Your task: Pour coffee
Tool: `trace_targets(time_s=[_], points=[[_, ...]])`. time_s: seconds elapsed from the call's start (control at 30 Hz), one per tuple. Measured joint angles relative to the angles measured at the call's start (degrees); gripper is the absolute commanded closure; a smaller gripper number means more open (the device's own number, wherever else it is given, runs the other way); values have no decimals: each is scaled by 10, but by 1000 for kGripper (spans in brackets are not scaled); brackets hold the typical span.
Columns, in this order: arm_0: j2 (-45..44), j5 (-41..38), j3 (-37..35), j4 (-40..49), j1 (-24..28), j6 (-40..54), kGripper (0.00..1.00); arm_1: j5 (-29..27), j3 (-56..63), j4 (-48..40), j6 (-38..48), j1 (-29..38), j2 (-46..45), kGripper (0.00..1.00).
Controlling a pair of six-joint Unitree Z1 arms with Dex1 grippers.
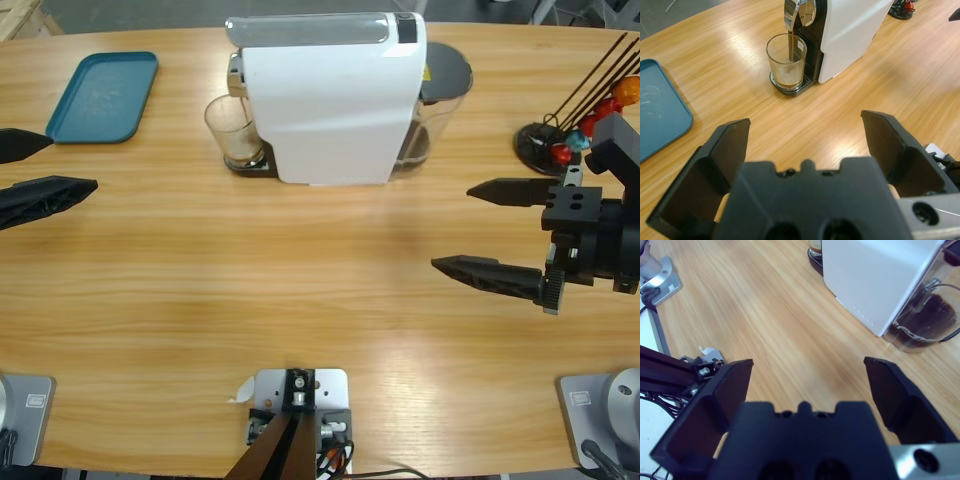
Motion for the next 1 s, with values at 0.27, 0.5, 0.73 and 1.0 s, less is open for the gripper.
trace_targets(time_s=[0.27,0.5,0.73,1.0], points=[[1,0,0,0,0,0,32,0,0,0,0,0,1,0],[6,0,0,0,0,0,32,0,0,0,0,0,1,0],[6,0,0,0,0,0,32,0,0,0,0,0,1,0],[10,0,0,0,0,0,32,0,0,0,0,0,1,0]])
